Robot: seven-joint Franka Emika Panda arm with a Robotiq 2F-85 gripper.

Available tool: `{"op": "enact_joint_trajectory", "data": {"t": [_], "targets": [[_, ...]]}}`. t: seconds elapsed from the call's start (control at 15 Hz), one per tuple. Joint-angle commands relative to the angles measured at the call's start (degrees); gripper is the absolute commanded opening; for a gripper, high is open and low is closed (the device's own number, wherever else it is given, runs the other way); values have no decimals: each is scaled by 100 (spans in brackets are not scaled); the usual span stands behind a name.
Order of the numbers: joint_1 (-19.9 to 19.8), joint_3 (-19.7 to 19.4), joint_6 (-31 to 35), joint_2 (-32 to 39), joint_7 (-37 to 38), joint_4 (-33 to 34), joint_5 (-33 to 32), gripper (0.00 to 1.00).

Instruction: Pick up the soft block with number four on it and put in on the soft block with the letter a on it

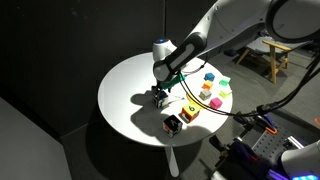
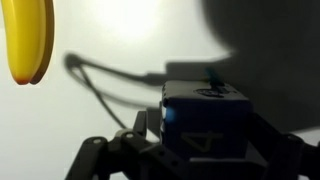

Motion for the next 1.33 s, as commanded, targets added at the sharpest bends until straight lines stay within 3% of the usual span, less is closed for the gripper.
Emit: {"op": "enact_joint_trajectory", "data": {"t": [0.0,0.93,1.0,1.07,1.27], "targets": [[28,-77,-260,207,10,359,-110,100],[-3,-91,-566,511,19,738,-97,100],[-5,-91,-581,527,25,757,-92,75],[-4,-95,-584,540,28,769,-94,74],[1,-107,-608,532,46,784,-90,49]]}}
